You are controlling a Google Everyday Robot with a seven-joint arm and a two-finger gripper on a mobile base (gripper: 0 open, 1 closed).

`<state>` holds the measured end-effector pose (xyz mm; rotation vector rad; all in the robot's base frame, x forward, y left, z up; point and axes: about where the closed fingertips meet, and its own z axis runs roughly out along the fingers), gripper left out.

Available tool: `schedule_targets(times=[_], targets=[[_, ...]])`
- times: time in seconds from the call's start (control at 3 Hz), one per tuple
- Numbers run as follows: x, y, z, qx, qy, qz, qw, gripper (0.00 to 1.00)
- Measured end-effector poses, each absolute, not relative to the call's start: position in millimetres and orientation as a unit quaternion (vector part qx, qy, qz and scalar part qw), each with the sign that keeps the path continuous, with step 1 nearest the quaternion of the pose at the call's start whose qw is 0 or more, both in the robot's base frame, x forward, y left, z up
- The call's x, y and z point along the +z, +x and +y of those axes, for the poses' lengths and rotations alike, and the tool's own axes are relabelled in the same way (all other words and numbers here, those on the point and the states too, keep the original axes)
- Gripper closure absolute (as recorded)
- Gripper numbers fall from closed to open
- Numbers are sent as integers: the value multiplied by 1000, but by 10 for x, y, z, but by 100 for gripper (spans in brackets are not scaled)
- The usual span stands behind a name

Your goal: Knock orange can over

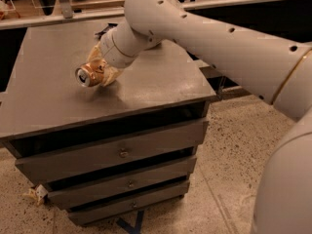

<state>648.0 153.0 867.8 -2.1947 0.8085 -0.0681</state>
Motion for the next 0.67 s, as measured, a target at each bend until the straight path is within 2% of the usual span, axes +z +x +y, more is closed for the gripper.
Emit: schedule_targets(times=[0.67], targets=[[8628, 6488, 1497, -17, -861, 335, 383, 13]])
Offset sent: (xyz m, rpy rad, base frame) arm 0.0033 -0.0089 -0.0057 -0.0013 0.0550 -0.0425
